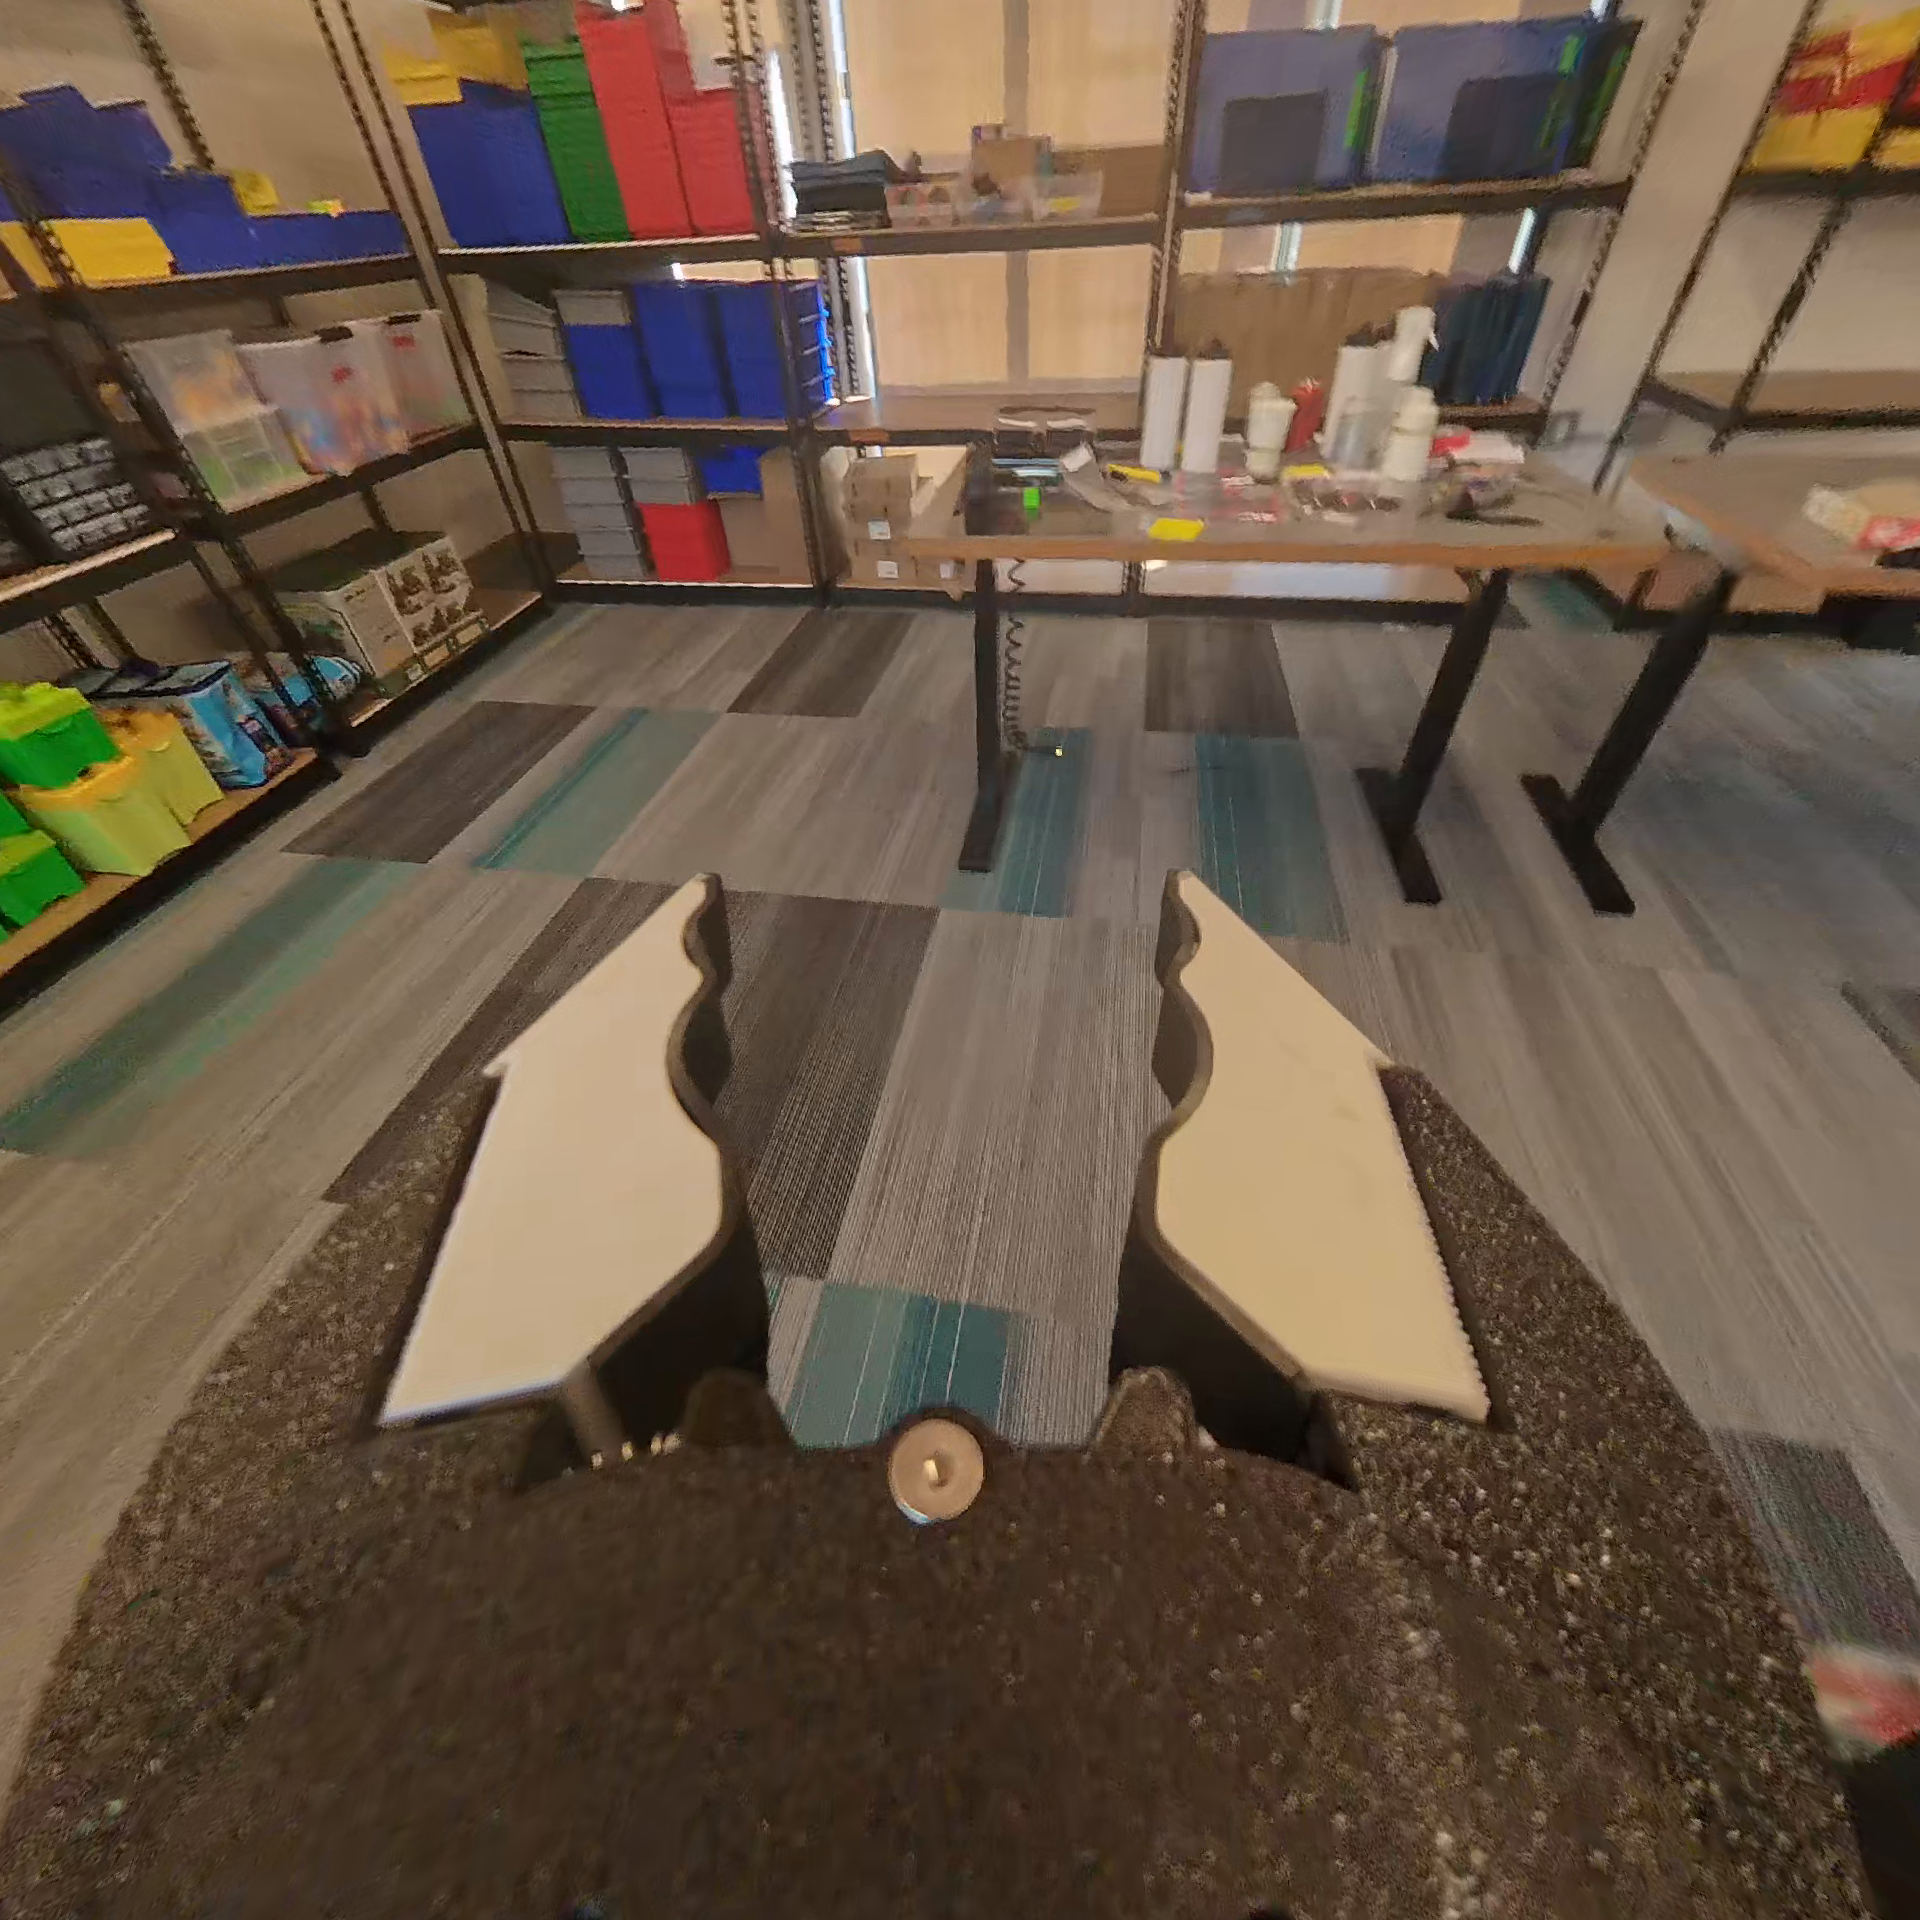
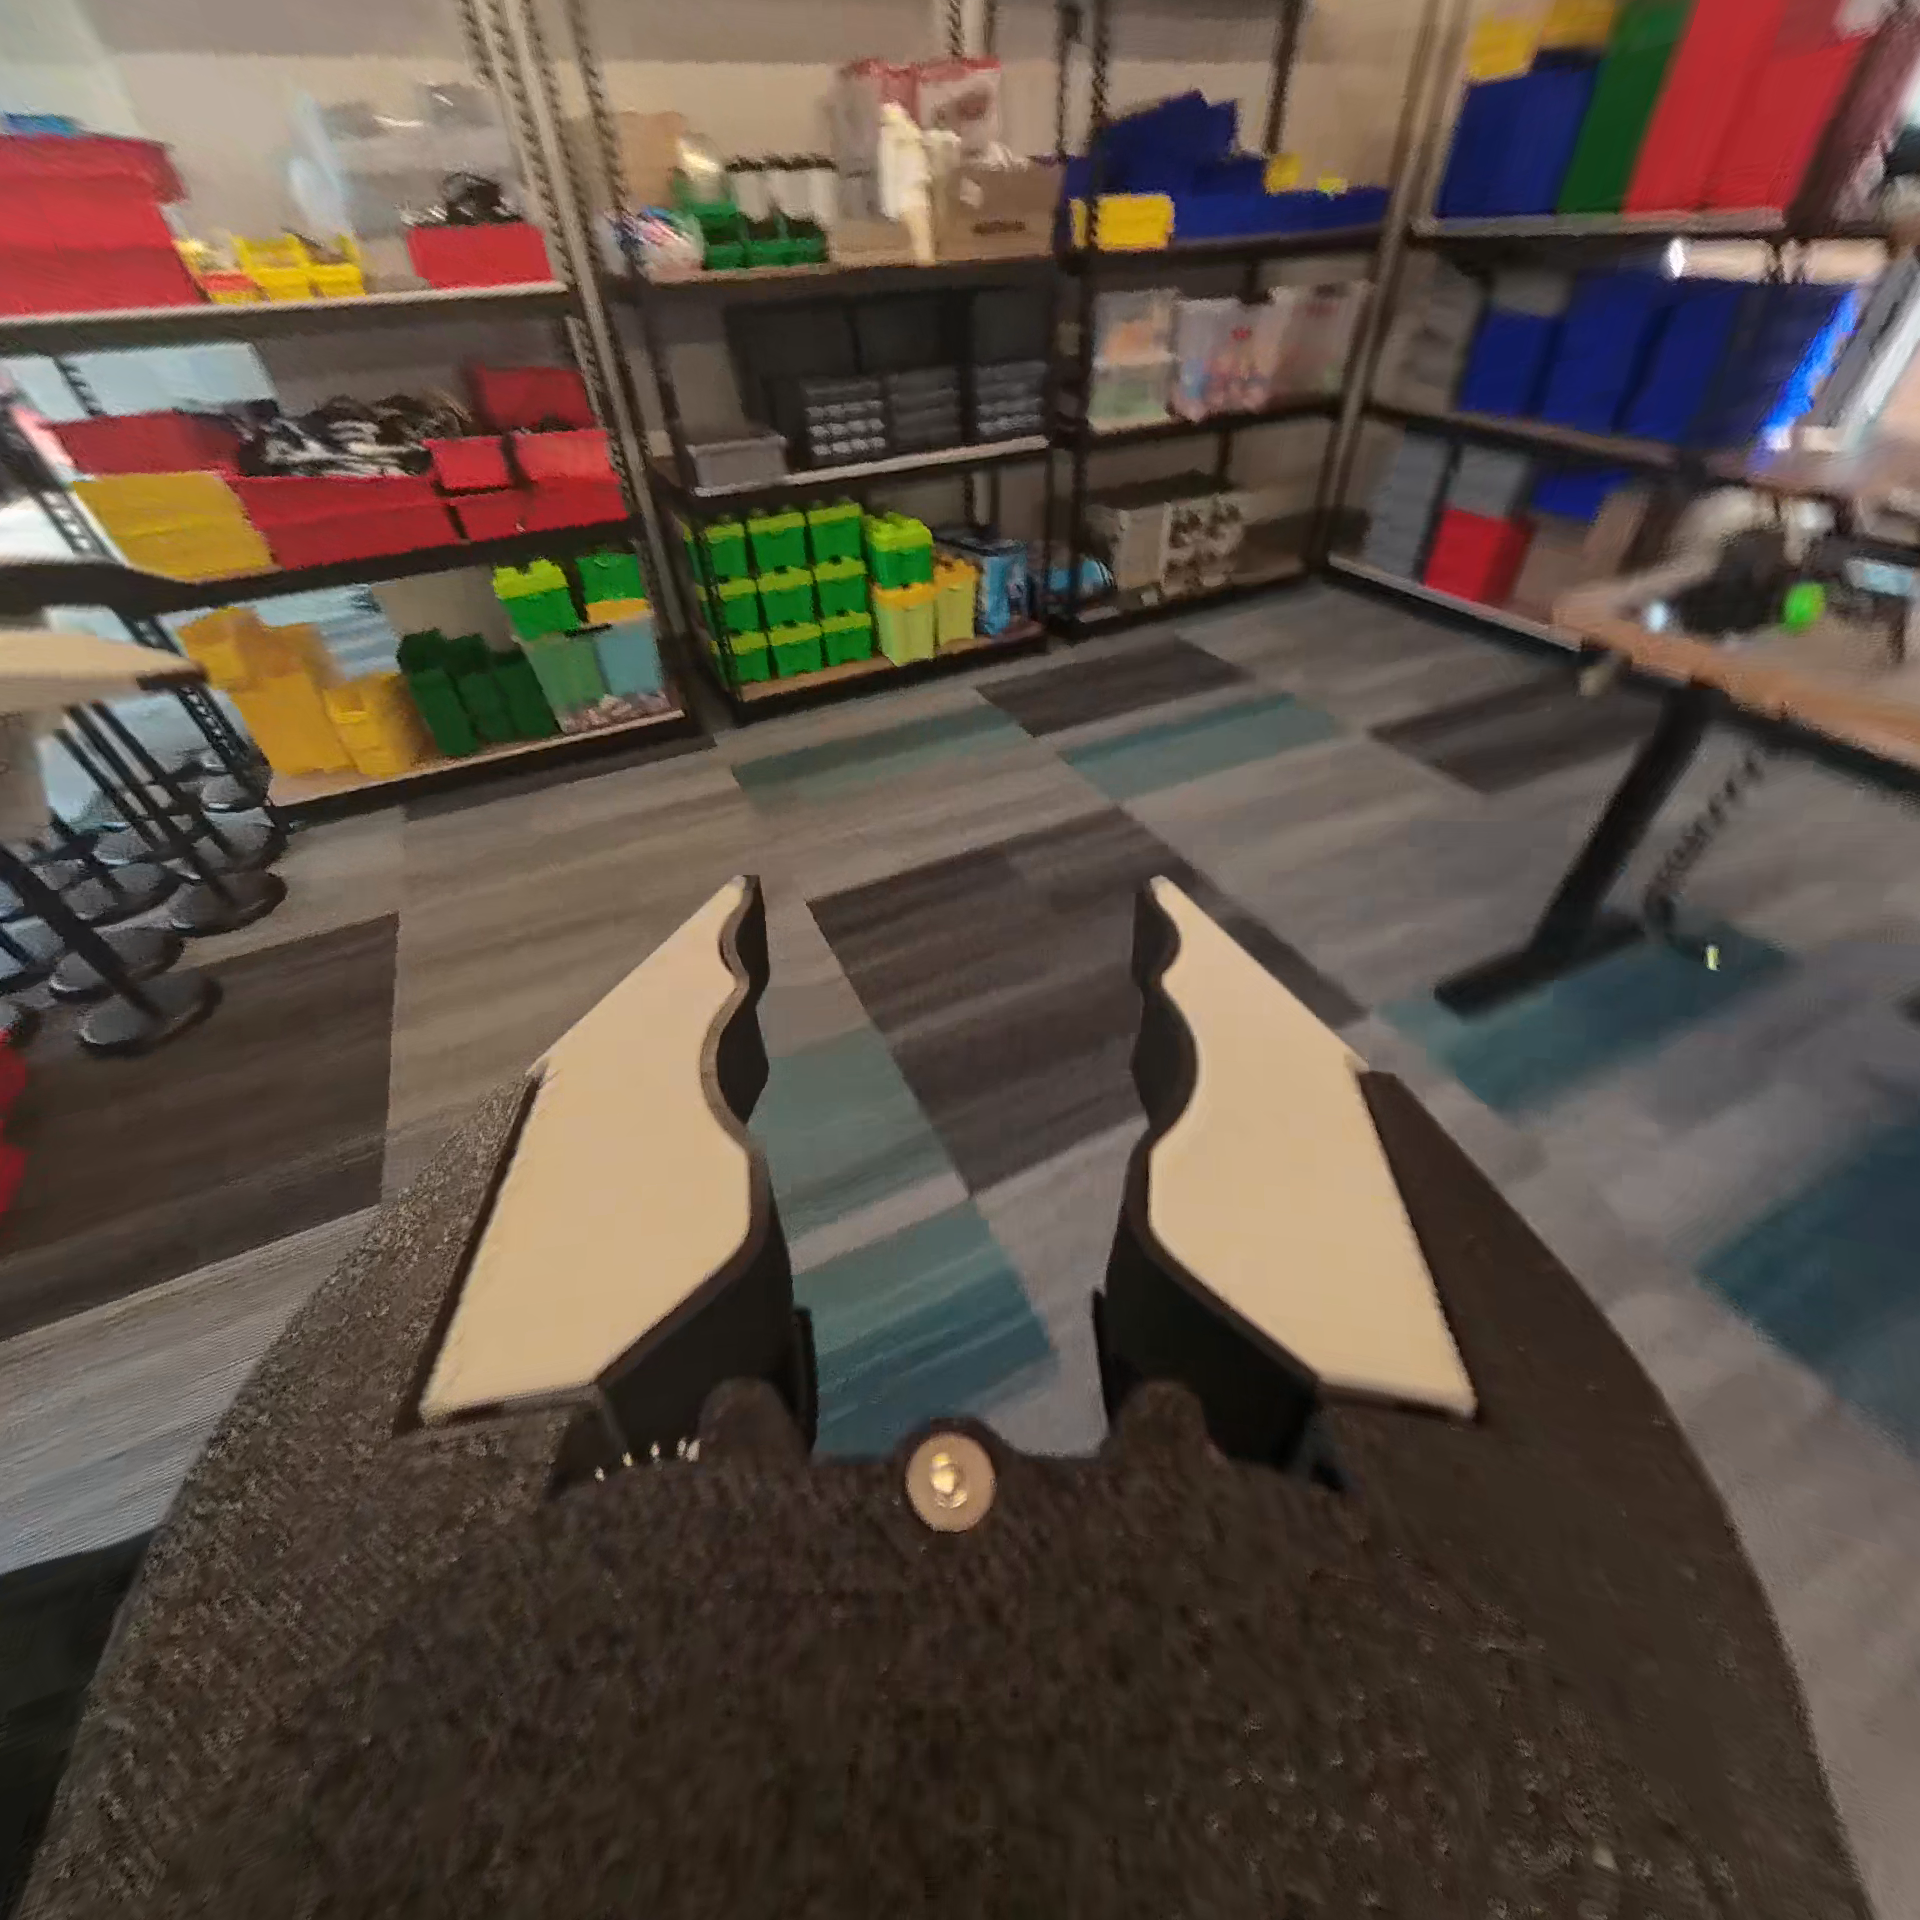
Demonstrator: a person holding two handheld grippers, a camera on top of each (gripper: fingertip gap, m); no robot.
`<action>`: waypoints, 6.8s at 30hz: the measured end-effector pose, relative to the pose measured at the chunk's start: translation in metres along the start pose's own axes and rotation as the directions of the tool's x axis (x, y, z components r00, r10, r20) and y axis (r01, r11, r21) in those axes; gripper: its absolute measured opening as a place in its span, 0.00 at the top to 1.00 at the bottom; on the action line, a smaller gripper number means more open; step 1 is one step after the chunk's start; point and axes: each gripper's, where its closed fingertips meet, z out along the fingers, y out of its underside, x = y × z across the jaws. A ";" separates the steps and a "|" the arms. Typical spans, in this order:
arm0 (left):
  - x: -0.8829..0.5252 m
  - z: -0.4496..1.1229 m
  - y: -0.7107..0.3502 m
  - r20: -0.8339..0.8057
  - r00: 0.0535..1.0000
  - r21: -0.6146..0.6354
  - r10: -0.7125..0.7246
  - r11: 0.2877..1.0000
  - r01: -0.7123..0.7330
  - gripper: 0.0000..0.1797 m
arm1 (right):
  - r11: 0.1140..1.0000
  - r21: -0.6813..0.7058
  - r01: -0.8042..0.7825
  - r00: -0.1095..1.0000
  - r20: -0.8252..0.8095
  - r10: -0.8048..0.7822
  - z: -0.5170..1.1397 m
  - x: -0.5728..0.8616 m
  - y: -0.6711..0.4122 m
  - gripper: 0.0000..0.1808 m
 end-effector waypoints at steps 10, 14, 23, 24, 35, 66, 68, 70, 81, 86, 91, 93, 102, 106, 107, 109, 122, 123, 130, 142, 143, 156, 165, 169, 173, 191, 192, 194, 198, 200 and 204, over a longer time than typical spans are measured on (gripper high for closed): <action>-0.125 0.312 0.009 -0.108 0.991 -0.065 -0.080 0.995 0.074 0.56 | 0.999 0.022 -0.039 0.994 -0.102 0.041 0.273 0.145 -0.032 0.59; -0.141 0.461 -0.054 -0.313 0.950 -0.033 -0.025 0.999 0.015 0.56 | 0.990 -0.009 -0.137 0.964 -0.233 0.132 0.329 0.199 -0.026 0.61; -0.112 0.716 -0.195 -0.531 0.827 0.203 0.186 0.975 -0.089 0.56 | 0.977 0.027 -0.212 0.861 -0.468 0.200 0.409 0.369 -0.034 0.61; -0.110 0.738 -0.194 -0.527 0.832 0.202 0.172 0.977 -0.074 0.56 | 0.977 0.034 -0.211 0.860 -0.470 0.201 0.427 0.389 -0.033 0.61; -0.217 0.956 -0.149 -0.348 0.937 -0.077 0.004 0.996 -0.033 0.54 | 0.985 0.087 -0.146 0.947 -0.275 0.165 0.690 0.591 -0.111 0.61; -0.463 1.615 -0.248 -0.315 0.949 -0.002 -0.029 1.000 0.030 0.51 | 0.980 0.042 -0.196 0.910 -0.363 0.198 1.253 0.962 -0.182 0.62; -0.487 1.648 -0.227 -0.261 0.965 -0.051 -0.007 0.999 -0.006 0.52 | 0.978 0.052 -0.201 0.917 -0.341 0.206 1.301 0.997 -0.180 0.62; -0.510 1.687 -0.215 -0.219 0.976 -0.116 0.002 0.993 -0.028 0.52 | 0.974 0.086 -0.208 0.919 -0.323 0.225 1.350 1.036 -0.187 0.63; -0.567 1.927 -0.314 -0.153 0.986 0.020 -0.065 0.997 0.069 0.53 | 0.979 0.195 0.066 0.969 -0.248 -0.016 1.551 1.226 -0.344 0.64; -0.543 2.050 -0.299 -0.267 0.960 -0.050 -0.085 0.996 0.074 0.54 | 0.982 0.185 -0.034 0.928 -0.359 0.100 1.576 1.317 -0.322 0.66; -0.531 2.191 -0.322 -0.362 0.931 -0.014 -0.044 0.999 0.042 0.54 | 0.980 0.130 -0.149 0.861 -0.470 0.193 1.617 1.398 -0.271 0.67; -0.526 2.256 -0.335 -0.394 0.918 -0.008 -0.039 0.999 0.038 0.55 | 0.982 0.127 -0.143 0.832 -0.522 0.189 1.636 1.439 -0.274 0.68; -0.440 2.483 -0.471 -0.649 0.748 0.177 0.135 0.984 -0.024 0.54 | 0.973 0.217 -0.081 0.674 -0.707 0.214 1.671 1.618 -0.344 0.70; -0.418 2.543 -0.488 -0.685 0.721 0.156 0.100 0.988 0.012 0.53 | 0.971 0.197 -0.135 0.646 -0.726 0.237 1.694 1.677 -0.328 0.71; -0.414 2.558 -0.481 -0.684 0.725 0.131 0.080 0.991 0.014 0.53 | 0.973 0.184 -0.136 0.643 -0.731 0.228 1.700 1.694 -0.326 0.71; -0.409 2.588 -0.461 -0.670 0.741 0.068 0.039 0.998 0.009 0.52 | 0.975 0.182 -0.123 0.638 -0.738 0.219 1.710 1.733 -0.326 0.71; -0.321 2.833 -0.524 -0.575 0.817 0.055 0.043 0.998 -0.014 0.51 | 0.971 0.239 -0.019 0.660 -0.726 0.192 1.760 2.073 -0.391 0.63; -0.306 2.850 -0.535 -0.582 0.812 0.069 0.050 0.998 -0.011 0.52 | 0.974 0.226 -0.008 0.661 -0.730 0.175 1.762 2.092 -0.400 0.62; -0.181 2.966 -0.573 -0.664 0.747 0.080 0.038 0.997 0.020 0.55 | 0.989 0.136 0.063 0.623 -0.780 0.068 1.755 2.206 -0.435 0.61; 0.016 3.108 -0.643 -0.756 0.585 0.304 0.293 0.949 -0.083 0.55 | 0.998 -0.028 0.052 0.451 -0.891 -0.049 1.678 2.405 -0.435 0.61; 0.026 3.112 -0.647 -0.755 0.577 0.312 0.310 0.945 -0.100 0.55 | 0.999 -0.019 0.039 0.440 -0.897 -0.034 1.669 2.417 -0.433 0.61; 0.105 3.143 -0.648 -0.518 0.836 0.107 0.180 0.984 -0.145 0.51 | 0.998 -0.005 0.060 0.717 -0.696 -0.046 1.610 2.525 -0.415 0.61; 0.124 3.110 -0.637 -0.305 0.952 -0.003 0.017 1.000 -0.019 0.51 | 1.000 0.027 0.016 0.833 -0.553 0.001 1.557 2.556 -0.402 0.61; 0.151 3.091 -0.624 -0.331 0.943 -0.047 -0.027 0.999 0.012 0.49 | 0.998 0.055 0.016 0.864 -0.503 0.014 1.552 2.559 -0.401 0.61; 0.166 3.070 -0.610 -0.349 0.936 -0.086 -0.038 0.996 0.008 0.46 | 0.997 0.077 0.005 0.894 -0.447 0.030 1.559 2.552 -0.399 0.61; -0.029 2.948 -0.567 -0.118 0.988 -0.072 -0.100 0.993 0.091 0.46 | 0.996 0.083 0.018 0.972 -0.235 0.002 1.698 2.411 -0.421 0.62; -0.051 2.937 -0.562 -0.096 0.989 -0.072 -0.114 0.992 0.107 0.46 | 0.996 0.085 -0.010 0.977 -0.213 0.028 1.712 2.395 -0.422 0.62; -0.091 2.915 -0.553 -0.062 0.985 -0.067 -0.160 0.986 0.156 0.46 | 0.993 0.096 -0.067 0.981 -0.177 0.083 1.737 2.364 -0.424 0.62; -0.162 2.876 -0.540 -0.035 0.967 -0.040 -0.252 0.967 0.251 0.46 | 0.985 0.111 -0.131 0.981 -0.130 0.146 1.776 2.304 -0.426 0.62; -0.192 2.861 -0.537 -0.016 0.972 -0.029 -0.236 0.971 0.236 0.46 | 0.982 0.117 -0.149 0.979 -0.123 0.163 1.790 2.277 -0.426 0.62; -0.236 2.841 -0.547 -0.008 0.978 0.010 -0.208 0.978 0.208 0.46 | 0.976 0.135 -0.171 0.975 -0.117 0.187 1.809 2.233 -0.431 0.62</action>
